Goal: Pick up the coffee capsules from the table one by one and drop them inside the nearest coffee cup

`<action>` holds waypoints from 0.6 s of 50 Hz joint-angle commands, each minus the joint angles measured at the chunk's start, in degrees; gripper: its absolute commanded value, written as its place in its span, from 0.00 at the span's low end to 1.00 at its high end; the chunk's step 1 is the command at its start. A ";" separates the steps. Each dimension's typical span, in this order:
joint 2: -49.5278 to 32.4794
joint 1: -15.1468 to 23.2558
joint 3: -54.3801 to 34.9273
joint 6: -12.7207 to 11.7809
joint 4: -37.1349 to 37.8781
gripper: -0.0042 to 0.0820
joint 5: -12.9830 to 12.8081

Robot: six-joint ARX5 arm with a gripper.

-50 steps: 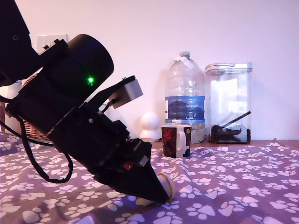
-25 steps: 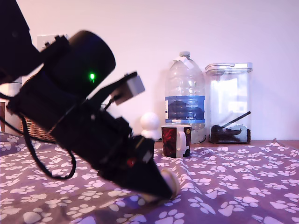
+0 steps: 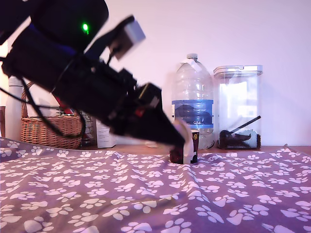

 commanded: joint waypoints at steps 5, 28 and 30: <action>-0.92 2.49 -0.31 0.44 4.07 0.05 -4.04; -0.92 11.30 -0.31 0.33 17.35 0.05 -4.24; -0.92 11.72 -0.28 0.33 17.92 0.05 -4.24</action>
